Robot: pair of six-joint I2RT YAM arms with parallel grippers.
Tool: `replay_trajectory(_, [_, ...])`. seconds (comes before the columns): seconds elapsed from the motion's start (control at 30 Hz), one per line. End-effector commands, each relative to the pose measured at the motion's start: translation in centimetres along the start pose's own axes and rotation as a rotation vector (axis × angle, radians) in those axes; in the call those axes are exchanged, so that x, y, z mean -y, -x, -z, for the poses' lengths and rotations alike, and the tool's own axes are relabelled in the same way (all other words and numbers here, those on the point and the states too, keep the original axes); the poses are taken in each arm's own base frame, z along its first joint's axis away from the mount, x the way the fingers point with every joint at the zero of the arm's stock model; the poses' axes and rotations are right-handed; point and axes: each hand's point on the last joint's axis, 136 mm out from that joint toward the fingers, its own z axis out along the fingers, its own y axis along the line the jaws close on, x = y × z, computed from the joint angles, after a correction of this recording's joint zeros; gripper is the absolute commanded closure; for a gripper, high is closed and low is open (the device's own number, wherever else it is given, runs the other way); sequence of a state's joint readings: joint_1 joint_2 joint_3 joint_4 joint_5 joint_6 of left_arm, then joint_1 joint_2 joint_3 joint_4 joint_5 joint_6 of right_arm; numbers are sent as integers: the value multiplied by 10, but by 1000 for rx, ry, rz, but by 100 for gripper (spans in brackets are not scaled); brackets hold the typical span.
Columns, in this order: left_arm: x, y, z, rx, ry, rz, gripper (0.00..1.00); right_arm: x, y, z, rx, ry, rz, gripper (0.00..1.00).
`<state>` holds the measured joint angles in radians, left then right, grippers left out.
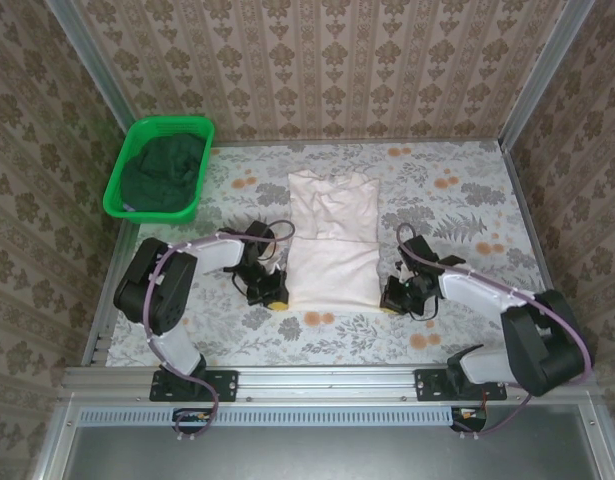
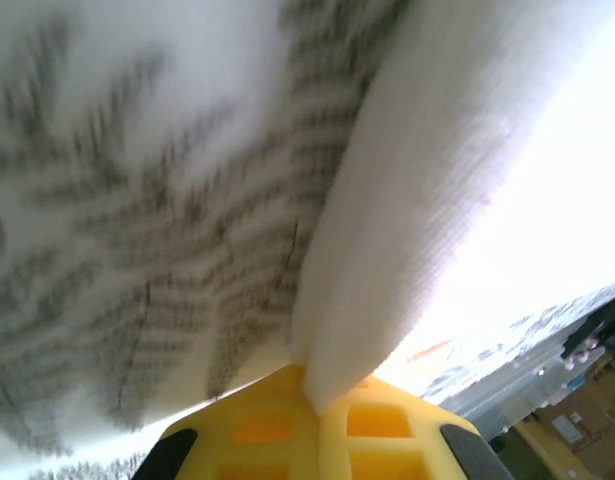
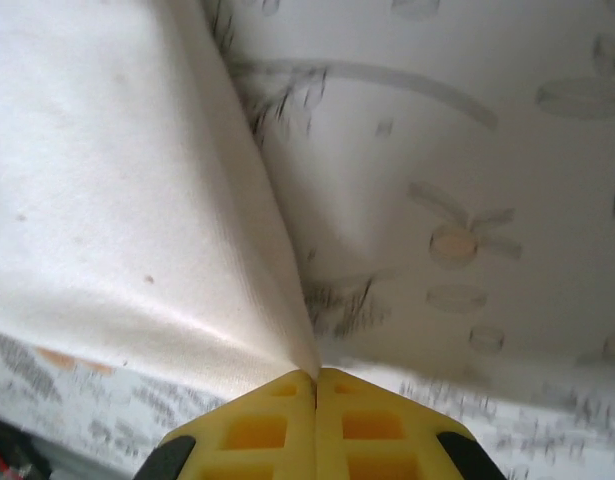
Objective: Fold and stack the t-shirts
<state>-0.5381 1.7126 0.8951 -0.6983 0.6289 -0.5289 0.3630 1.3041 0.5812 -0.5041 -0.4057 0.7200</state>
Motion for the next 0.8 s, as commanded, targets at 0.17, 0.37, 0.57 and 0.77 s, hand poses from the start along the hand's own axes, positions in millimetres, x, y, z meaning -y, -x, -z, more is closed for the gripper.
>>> replay_trajectory(0.17, [10,-72,8,-154,-72,5,100,-2,-67,16,-106,86,-70,100])
replay_trajectory(0.37, [48,-79,47,-72,-171,-43,100,-25,-77,54,-45,188,-66,100])
replay_trajectory(0.57, [90,-36,96,96,-254,-111,100,-68,-36,85,66,223,-7,100])
replay_trajectory(0.77, [121,42,141,229,-371,-89,100,-96,50,110,202,247,-122,100])
